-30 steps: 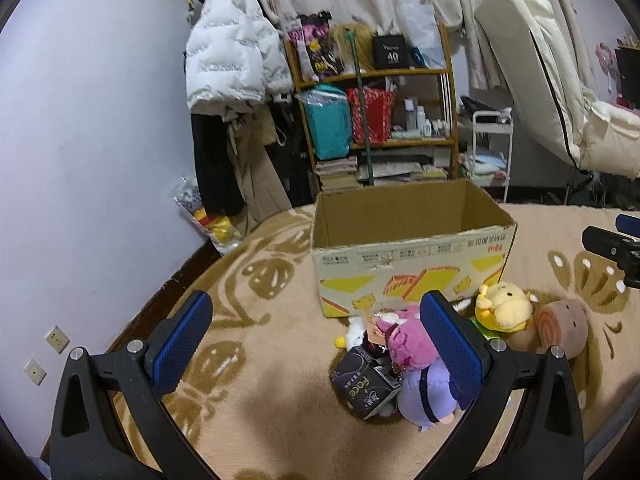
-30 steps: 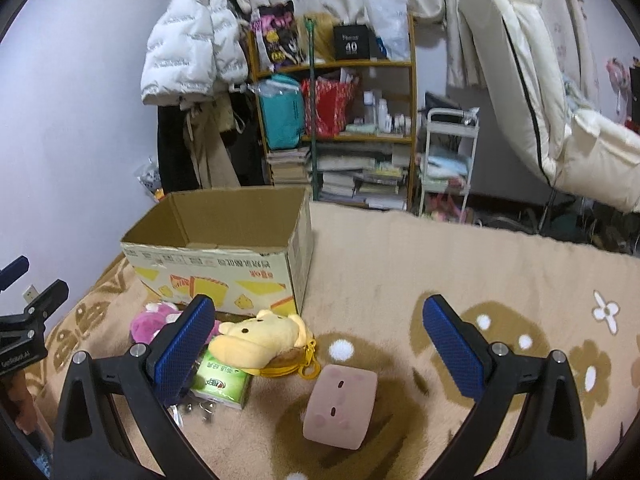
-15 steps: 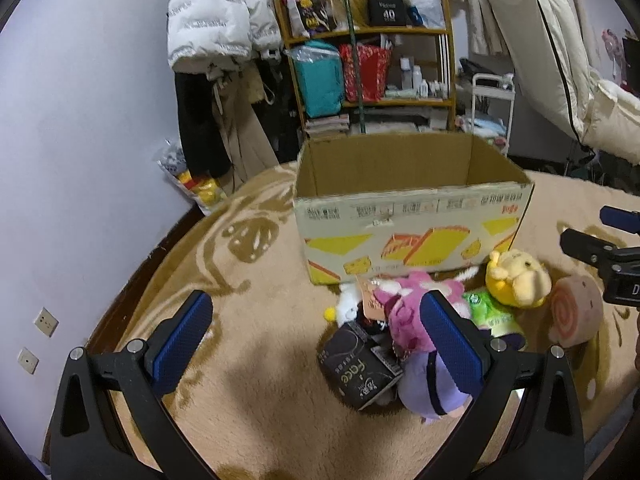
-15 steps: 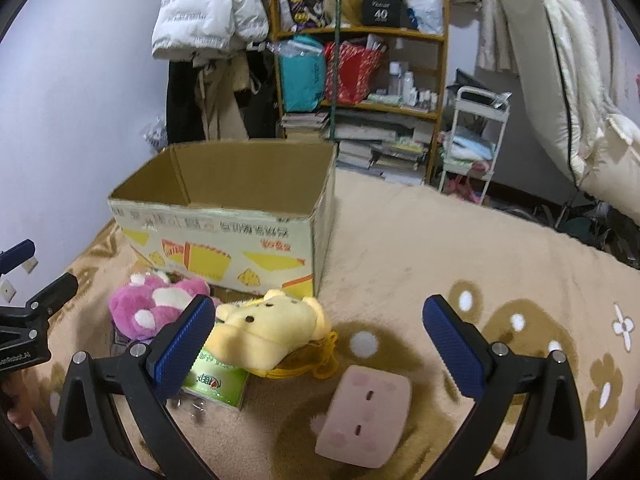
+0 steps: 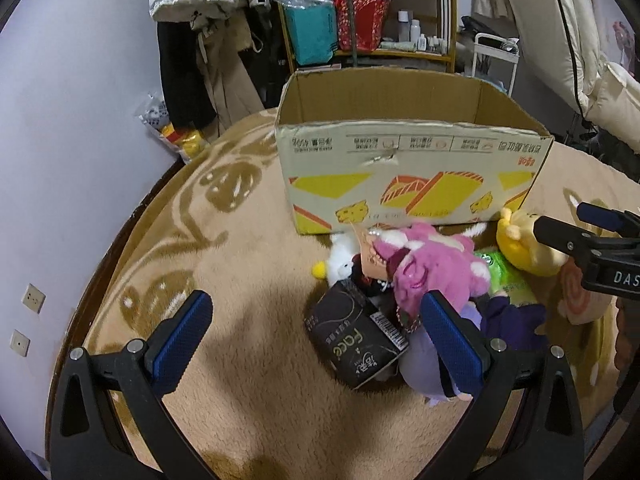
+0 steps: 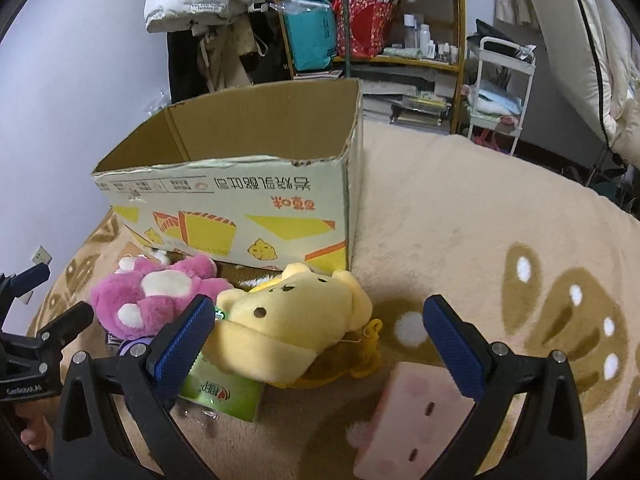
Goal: Organize soft objects
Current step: 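Lower the right tool onto the yellow plush bear while the left tool approaches the black Face pack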
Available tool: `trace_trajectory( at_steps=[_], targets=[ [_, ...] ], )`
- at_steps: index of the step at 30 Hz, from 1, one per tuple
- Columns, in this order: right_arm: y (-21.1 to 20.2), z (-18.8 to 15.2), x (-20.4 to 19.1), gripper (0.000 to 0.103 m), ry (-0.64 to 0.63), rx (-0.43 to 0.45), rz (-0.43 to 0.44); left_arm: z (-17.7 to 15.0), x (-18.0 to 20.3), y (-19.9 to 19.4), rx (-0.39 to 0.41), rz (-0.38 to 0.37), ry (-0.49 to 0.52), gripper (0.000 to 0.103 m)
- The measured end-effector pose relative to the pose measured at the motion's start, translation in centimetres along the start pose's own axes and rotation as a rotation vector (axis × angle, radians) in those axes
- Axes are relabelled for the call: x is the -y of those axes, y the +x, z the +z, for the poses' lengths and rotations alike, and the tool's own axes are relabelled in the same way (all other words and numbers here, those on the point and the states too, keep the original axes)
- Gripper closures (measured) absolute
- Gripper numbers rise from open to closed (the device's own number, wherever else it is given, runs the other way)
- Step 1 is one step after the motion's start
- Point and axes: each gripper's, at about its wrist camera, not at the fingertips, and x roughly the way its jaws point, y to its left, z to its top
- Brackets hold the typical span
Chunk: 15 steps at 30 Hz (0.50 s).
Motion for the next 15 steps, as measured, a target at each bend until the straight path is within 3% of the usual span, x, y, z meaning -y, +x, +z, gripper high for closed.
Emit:
trace_trajectory(
  at_steps=[15],
  targets=[
    [2.5, 0.2, 0.2, 0.000, 0.041, -0.039, 0.027, -1.0, 0.6, 3.3, -0.154, 0.002, 0.040, 0.001]
  ],
)
